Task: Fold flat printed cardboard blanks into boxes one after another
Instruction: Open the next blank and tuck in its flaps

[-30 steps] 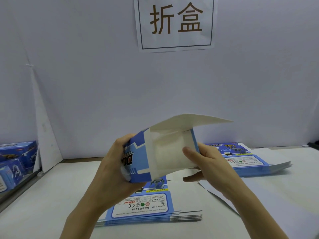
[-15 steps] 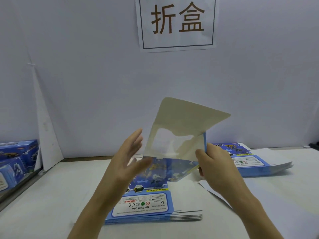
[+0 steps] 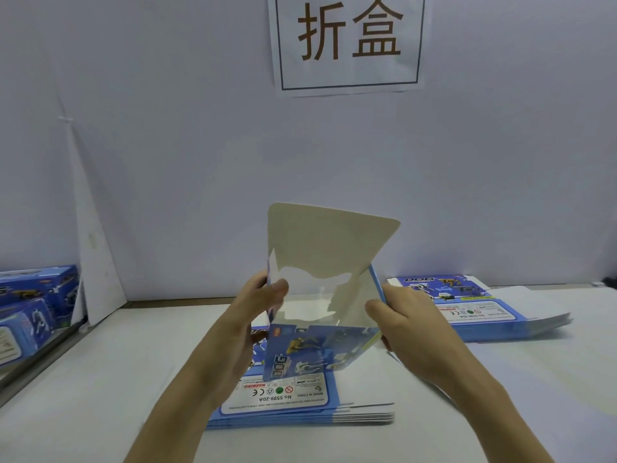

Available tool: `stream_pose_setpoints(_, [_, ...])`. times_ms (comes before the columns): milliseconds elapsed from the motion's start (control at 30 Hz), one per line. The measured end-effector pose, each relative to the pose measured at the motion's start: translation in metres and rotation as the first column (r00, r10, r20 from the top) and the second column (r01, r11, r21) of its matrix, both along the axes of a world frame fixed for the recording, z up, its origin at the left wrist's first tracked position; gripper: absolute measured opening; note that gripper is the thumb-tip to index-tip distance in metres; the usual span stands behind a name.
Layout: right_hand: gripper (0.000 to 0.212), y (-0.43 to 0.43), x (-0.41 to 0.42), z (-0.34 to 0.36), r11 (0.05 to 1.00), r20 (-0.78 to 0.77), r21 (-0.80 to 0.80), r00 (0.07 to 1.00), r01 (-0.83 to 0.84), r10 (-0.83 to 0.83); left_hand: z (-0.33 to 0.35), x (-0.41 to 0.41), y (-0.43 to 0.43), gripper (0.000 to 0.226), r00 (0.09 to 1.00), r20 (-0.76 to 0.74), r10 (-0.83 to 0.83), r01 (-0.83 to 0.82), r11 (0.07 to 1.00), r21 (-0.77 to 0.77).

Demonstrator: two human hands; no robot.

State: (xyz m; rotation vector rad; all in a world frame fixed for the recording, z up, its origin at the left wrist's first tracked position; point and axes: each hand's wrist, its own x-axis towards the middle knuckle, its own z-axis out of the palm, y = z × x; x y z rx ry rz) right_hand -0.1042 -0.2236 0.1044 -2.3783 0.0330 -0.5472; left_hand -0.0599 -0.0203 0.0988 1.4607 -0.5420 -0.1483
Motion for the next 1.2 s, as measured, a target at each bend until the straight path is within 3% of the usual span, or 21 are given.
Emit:
stream_pose_setpoints(133, [0.034,0.003,-0.001,-0.001,0.999,0.124,-0.03,0.992,-0.019,0.023,-0.001,-0.005,-0.008,0.022,0.992,0.069,0.108,-0.111,0.993,0.046])
stream_pose_setpoints(200, [0.034,0.006,-0.002,-0.001,0.996,0.189,-0.089,0.982,0.003,0.014,-0.004,-0.007,-0.012,0.034,0.958,0.148,0.247,-0.262,0.96,0.096])
stream_pose_setpoints(300, [0.037,0.008,-0.003,-0.002,0.993,0.266,-0.112,0.964,0.031,0.0,-0.008,-0.009,-0.018,0.026,0.851,0.297,0.433,-0.49,0.858,0.154])
stream_pose_setpoints(400, [0.038,0.01,-0.001,-0.004,0.962,0.338,-0.229,0.939,0.15,-0.066,-0.01,-0.009,-0.024,0.036,0.7,0.427,0.572,-0.686,0.706,0.176])
stream_pose_setpoints(600, [0.043,0.012,0.001,-0.005,0.978,0.413,-0.173,0.91,0.116,-0.035,-0.006,-0.014,-0.026,0.043,0.564,0.544,0.622,-0.774,0.627,0.086])
stream_pose_setpoints(767, [0.043,0.012,0.001,-0.007,0.99,0.417,-0.109,0.908,0.087,-0.034,-0.007,-0.016,-0.025,0.041,0.575,0.563,0.594,-0.758,0.646,0.092])
stream_pose_setpoints(833, [0.041,0.01,0.004,-0.009,0.988,0.376,-0.093,0.923,0.126,-0.082,-0.005,-0.019,-0.027,0.031,0.637,0.551,0.539,-0.672,0.738,0.055])
stream_pose_setpoints(900, [0.03,0.009,0.005,-0.01,0.99,0.321,0.002,0.938,0.138,-0.131,-0.001,-0.021,-0.028,0.003,0.779,0.424,0.462,-0.494,0.868,-0.038])
stream_pose_setpoints(933, [0.015,0.009,0.006,-0.009,0.989,0.296,0.121,0.947,0.089,-0.122,-0.002,-0.019,-0.028,0.031,0.813,0.376,0.445,-0.442,0.891,-0.099])
stream_pose_setpoints(967, [0.014,0.009,0.005,-0.007,0.958,0.248,0.281,0.959,0.061,-0.134,-0.005,-0.017,-0.027,0.054,0.833,0.353,0.427,-0.401,0.904,-0.146])
stream_pose_setpoints(1000, [0.037,0.009,0.004,-0.006,0.907,0.205,0.42,0.971,0.024,-0.12,-0.007,-0.015,-0.026,0.067,0.809,0.377,0.452,-0.413,0.892,-0.183])
stream_pose_setpoints(1033, [0.045,0.009,0.002,-0.004,0.839,0.181,0.543,0.98,-0.03,-0.082,-0.008,-0.015,-0.026,0.076,0.762,0.448,0.468,-0.428,0.883,-0.194])
stream_pose_setpoints(1133, [0.015,0.014,-0.002,0.002,0.674,0.132,0.733,0.991,-0.093,-0.006,-0.017,-0.012,-0.031,0.1,0.595,0.702,0.391,-0.499,0.865,-0.059])
stream_pose_setpoints(1200, [0.006,0.018,-0.005,0.004,0.618,0.11,0.775,0.991,-0.129,0.069,-0.024,-0.01,-0.036,0.112,0.571,0.763,0.303,-0.54,0.839,0.07])
